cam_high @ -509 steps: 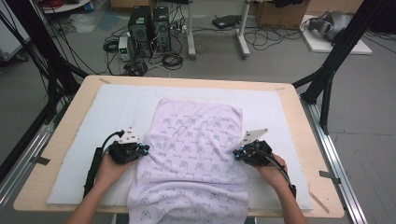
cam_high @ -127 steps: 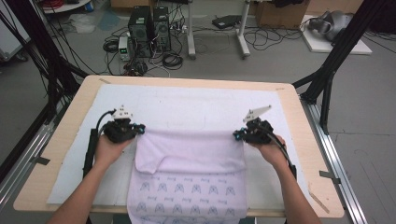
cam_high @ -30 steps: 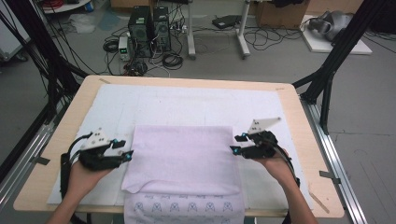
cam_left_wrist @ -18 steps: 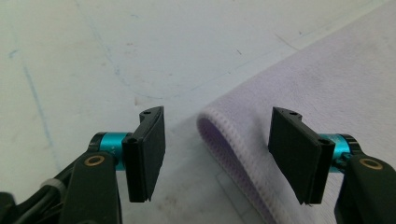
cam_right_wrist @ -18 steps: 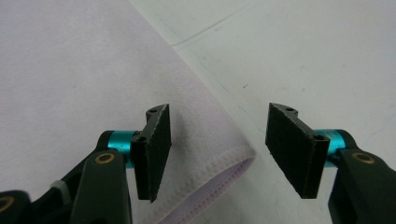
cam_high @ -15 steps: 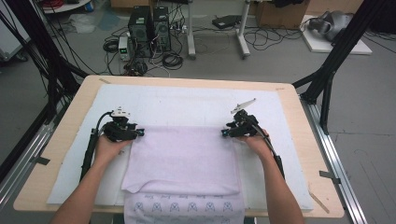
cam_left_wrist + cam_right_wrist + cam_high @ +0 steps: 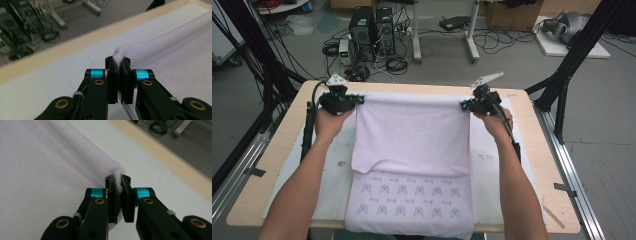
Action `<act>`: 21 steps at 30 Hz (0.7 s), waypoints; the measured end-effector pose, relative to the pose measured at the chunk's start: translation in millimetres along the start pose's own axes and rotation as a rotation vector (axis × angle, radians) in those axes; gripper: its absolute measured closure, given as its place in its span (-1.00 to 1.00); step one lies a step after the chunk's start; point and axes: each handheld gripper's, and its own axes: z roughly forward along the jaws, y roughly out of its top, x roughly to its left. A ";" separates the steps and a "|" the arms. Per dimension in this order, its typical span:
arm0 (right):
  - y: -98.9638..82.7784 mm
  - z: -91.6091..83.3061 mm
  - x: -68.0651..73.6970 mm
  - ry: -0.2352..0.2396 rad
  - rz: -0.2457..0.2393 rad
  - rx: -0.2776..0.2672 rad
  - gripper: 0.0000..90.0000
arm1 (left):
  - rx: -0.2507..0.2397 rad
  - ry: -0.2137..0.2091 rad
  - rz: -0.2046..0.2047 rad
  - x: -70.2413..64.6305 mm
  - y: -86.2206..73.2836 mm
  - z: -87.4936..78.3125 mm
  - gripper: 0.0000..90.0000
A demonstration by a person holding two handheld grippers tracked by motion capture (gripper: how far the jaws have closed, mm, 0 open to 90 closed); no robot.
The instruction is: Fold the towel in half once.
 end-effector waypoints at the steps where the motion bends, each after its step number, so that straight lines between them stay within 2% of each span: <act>1: 9.8 -7.4 -4.1 -0.021 -0.007 -0.023 0.90 | -0.009 0.006 0.012 0.6 7.5 -1.4 0.89; 2: 15.3 -10.4 -7.0 -0.033 -0.014 -0.028 0.87 | -0.018 0.022 0.021 0.7 14.6 -1.9 0.84; 3: 19.9 -13.1 -7.8 -0.063 -0.013 -0.049 0.69 | -0.011 0.047 0.027 1.2 18.4 -0.8 0.62; 4: 21.5 -13.5 -9.8 -0.092 -0.015 -0.070 0.49 | 0.001 0.052 0.016 3.8 18.0 0.1 0.38; 5: 18.9 -11.4 -14.7 -0.061 0.016 -0.083 0.43 | 0.013 0.043 0.001 5.9 15.9 0.9 0.24; 7: 11.4 -3.8 -18.8 -0.025 0.049 -0.041 0.28 | 0.075 0.040 -0.022 9.8 6.5 4.6 0.08; 8: 5.2 0.3 -17.9 -0.016 0.055 -0.023 0.23 | 0.081 0.043 -0.021 10.7 -0.6 4.7 0.07; 11: -15.6 8.4 -11.8 0.009 0.046 0.008 0.19 | 0.087 0.019 -0.052 11.5 -24.4 3.6 0.05; 13: -27.2 10.0 -6.2 0.037 0.050 0.017 0.18 | 0.110 0.004 -0.039 7.8 -40.0 2.5 0.03; 15: -33.0 12.1 -0.6 0.067 0.059 0.089 0.09 | 0.099 -0.030 -0.047 3.9 -50.8 -0.2 0.02; 16: -35.2 11.8 3.0 0.091 0.060 0.105 0.10 | 0.101 -0.038 -0.040 0.9 -56.2 -2.2 0.02; 18: -41.1 6.4 13.9 0.086 0.020 0.063 0.15 | 0.101 -0.061 -0.028 -6.4 -66.6 -6.8 0.02; 19: -44.2 4.5 17.8 0.098 0.019 0.039 0.15 | 0.097 -0.069 -0.022 -10.4 -72.0 -9.6 0.02; 21: -50.0 4.0 26.3 0.125 0.011 0.063 0.15 | 0.109 -0.087 -0.010 -18.0 -80.7 -15.1 0.02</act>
